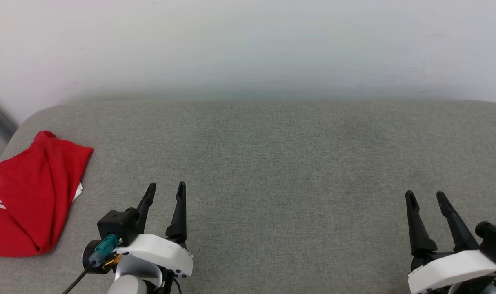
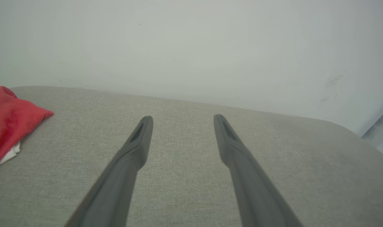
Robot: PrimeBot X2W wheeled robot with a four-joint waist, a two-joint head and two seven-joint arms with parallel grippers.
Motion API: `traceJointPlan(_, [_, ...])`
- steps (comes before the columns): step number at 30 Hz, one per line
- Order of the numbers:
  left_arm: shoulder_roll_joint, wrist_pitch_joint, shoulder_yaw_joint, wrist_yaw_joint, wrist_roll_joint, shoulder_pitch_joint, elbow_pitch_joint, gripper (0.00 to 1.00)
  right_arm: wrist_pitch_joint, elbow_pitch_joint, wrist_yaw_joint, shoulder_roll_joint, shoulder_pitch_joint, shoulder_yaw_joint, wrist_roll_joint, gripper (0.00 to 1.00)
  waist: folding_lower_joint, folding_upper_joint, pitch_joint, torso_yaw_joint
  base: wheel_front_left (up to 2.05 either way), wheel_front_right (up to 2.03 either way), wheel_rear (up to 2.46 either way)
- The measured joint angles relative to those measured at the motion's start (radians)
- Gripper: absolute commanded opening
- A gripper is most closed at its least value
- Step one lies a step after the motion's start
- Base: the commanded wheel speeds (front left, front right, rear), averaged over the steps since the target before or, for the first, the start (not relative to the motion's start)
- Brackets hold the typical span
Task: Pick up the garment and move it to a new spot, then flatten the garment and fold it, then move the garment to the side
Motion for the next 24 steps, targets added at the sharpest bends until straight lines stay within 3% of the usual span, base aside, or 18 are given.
traceJointPlan(24, [0.004,-0.050,-0.036,0.027,0.178,-0.014,0.034,1.00,-0.024,-0.026,0.000,0.000,0.035,-0.022,-0.136,1.00,0.0000,0.0000,-0.001,-0.002,0.00,0.00,0.00])
